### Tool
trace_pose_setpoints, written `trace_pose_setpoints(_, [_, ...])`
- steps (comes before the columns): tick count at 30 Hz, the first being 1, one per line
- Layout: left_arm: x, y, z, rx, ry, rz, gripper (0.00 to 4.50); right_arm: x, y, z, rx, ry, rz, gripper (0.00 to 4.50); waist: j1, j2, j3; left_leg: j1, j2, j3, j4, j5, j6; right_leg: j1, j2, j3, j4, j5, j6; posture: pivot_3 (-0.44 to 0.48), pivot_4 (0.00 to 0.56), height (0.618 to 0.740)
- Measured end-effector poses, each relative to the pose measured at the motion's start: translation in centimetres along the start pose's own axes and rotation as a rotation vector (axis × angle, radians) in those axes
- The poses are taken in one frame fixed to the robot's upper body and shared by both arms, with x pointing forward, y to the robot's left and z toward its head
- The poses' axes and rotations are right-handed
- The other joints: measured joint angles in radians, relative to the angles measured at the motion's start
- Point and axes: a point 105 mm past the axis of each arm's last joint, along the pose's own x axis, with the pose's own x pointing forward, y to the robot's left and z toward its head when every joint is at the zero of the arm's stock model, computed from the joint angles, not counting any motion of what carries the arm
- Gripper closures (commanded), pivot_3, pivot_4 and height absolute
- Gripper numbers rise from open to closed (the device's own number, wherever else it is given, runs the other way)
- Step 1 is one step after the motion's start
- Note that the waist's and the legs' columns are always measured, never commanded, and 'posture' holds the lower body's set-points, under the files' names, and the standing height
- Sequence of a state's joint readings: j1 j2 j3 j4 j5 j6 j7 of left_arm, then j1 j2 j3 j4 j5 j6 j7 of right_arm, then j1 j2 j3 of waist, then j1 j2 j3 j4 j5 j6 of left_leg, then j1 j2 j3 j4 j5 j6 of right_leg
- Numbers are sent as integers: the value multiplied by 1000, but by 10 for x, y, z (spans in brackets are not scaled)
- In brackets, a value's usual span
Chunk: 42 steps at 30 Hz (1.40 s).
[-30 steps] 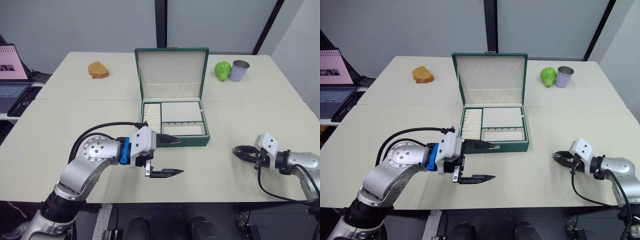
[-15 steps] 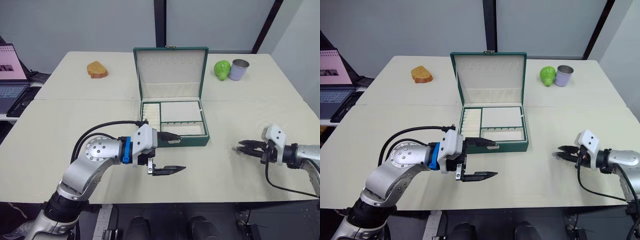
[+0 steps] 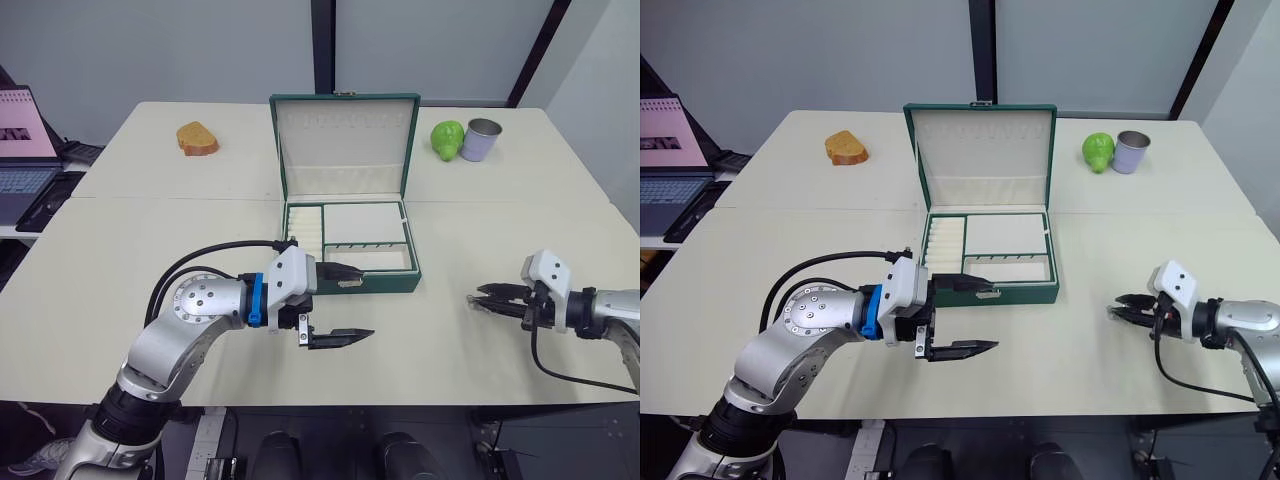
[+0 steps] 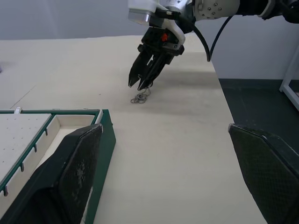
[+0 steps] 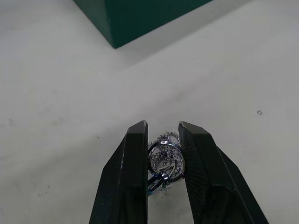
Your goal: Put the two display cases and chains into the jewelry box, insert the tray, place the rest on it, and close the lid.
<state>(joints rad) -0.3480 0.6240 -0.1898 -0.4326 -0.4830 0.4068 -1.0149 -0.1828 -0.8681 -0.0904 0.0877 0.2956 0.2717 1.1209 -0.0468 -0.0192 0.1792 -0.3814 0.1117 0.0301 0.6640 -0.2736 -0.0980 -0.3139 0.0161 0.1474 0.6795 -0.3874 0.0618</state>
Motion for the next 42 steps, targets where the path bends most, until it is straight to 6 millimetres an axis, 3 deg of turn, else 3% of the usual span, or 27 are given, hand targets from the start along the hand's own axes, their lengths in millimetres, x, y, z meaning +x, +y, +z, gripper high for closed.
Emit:
trace_pose_setpoints(4, [0,0,0,0,0,0,0,1,1,-2,10,5,11,2166,0,0,0,0,0,0,0,0,0,0,0,0,0,0,0,0,150,740])
trace_pose_setpoints(11, [0,0,0,-2,0,0,0,0,1,-5,25,11,13,141,0,0,0,0,0,0,0,0,0,0,0,0,0,0,0,0,150,740])
trace_pose_setpoints(17, [2,0,2,-1,-9,0,0,5,-3,-17,12,25,-5,49,-2,0,0,0,0,0,0,0,0,0,0,1,0,0,0,0,150,740])
trace_pose_setpoints(20, [3,0,3,1,-18,-2,0,6,-8,-19,1,23,-12,651,-3,0,0,1,0,0,0,0,0,0,0,1,0,0,0,0,150,740])
trace_pose_setpoints(24, [3,0,4,3,-19,-2,0,5,-11,-20,-17,20,-16,1967,-3,0,0,1,0,0,0,0,0,1,0,0,0,0,0,0,150,740])
trace_pose_setpoints(27, [3,1,4,4,-20,-2,0,7,-9,-20,-24,18,-2,2496,-4,0,0,1,0,0,0,0,0,2,0,0,0,0,0,0,150,740])
trace_pose_setpoints(37, [3,1,4,4,-19,-2,0,7,-4,-21,-39,16,12,3983,-3,-1,0,1,0,0,0,0,0,2,0,0,0,0,0,0,150,740])
trace_pose_setpoints(42, [5,2,8,18,-30,-4,0,7,-4,-19,-47,12,15,4200,-3,-1,-1,1,0,0,0,0,0,3,0,-1,0,0,0,0,150,740])
